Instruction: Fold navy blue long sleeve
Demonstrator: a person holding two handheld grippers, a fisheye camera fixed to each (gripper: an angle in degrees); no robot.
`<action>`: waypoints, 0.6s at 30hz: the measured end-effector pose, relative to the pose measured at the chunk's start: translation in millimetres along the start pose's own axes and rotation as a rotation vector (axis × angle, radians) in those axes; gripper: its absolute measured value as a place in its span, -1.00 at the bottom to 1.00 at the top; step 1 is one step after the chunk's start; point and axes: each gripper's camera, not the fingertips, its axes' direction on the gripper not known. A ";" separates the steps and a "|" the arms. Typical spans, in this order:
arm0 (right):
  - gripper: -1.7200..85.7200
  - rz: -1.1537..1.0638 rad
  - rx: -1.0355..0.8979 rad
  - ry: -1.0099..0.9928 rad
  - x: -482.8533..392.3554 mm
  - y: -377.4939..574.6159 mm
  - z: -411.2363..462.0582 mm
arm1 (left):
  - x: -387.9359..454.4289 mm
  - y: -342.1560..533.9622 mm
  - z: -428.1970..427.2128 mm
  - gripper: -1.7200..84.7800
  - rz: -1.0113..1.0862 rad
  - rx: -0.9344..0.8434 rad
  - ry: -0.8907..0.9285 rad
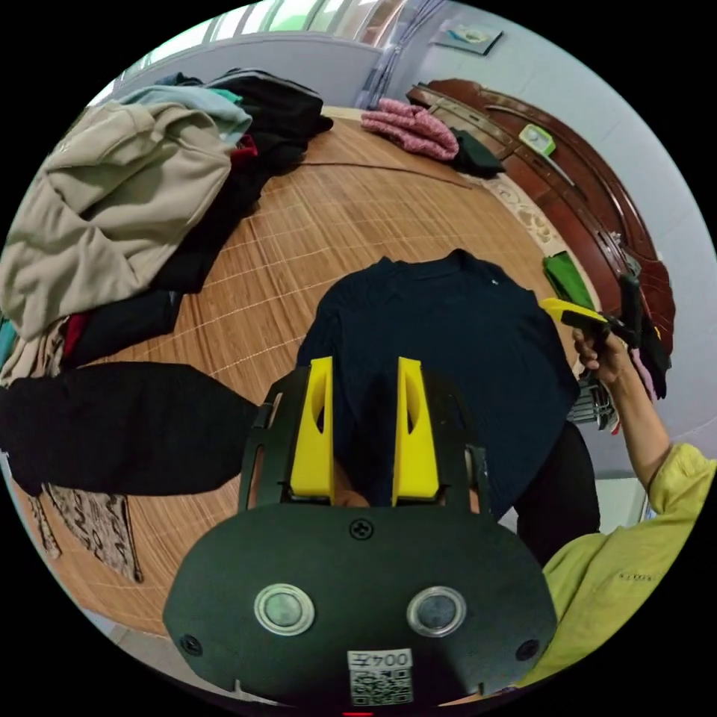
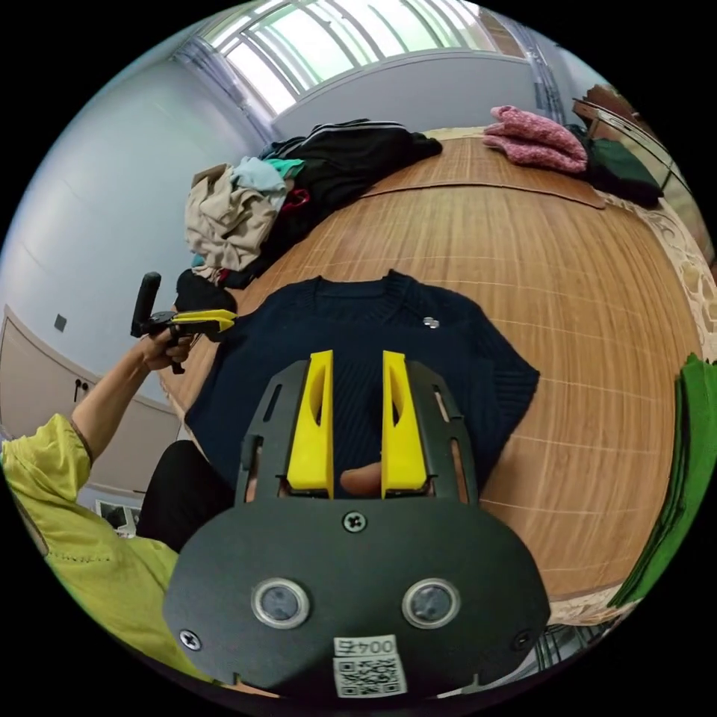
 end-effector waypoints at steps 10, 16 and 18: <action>-0.68 0.038 -0.064 0.064 80.7 -23.6 -4.1 | 17.4 -33.8 22.9 -0.67 0.044 -0.122 0.046; -0.70 0.009 -0.141 0.140 87.8 -40.9 13.8 | 35.3 -33.8 12.1 -0.84 0.031 -0.048 -0.014; -0.72 0.002 -0.148 0.138 88.4 -43.6 17.6 | 58.3 -21.5 1.4 -0.87 0.128 0.051 -0.063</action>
